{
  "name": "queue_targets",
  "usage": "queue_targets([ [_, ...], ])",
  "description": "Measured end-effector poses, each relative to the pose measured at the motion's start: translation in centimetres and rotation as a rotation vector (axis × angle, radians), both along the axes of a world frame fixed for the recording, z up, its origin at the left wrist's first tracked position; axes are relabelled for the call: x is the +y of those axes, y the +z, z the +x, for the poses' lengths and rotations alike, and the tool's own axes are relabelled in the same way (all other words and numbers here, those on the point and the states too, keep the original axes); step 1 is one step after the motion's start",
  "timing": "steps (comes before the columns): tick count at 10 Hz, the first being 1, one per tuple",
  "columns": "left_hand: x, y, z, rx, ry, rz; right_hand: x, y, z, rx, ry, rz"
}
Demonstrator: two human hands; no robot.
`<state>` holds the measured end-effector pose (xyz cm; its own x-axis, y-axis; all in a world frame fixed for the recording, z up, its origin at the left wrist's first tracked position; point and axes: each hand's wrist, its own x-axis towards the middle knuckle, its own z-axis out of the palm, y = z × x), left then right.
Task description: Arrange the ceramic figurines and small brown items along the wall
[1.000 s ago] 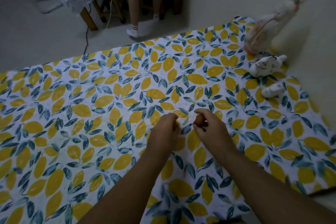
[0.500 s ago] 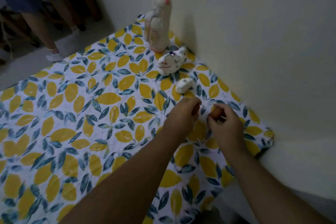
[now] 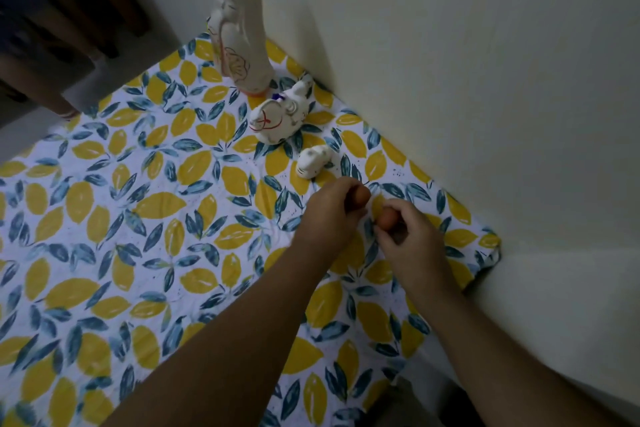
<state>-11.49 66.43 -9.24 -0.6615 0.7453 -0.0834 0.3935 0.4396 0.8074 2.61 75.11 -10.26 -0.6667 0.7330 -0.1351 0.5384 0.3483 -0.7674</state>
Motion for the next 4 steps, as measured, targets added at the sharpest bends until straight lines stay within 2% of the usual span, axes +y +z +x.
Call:
queue_targets([
  [3,-0.2,0.1,0.4,-0.007,0.03,0.012,0.1,0.0,-0.1,-0.006,0.034,-0.026],
  [4,-1.6,0.9,0.3,-0.002,0.072,-0.044,-0.3,1.4,0.1,-0.014,0.031,0.135],
])
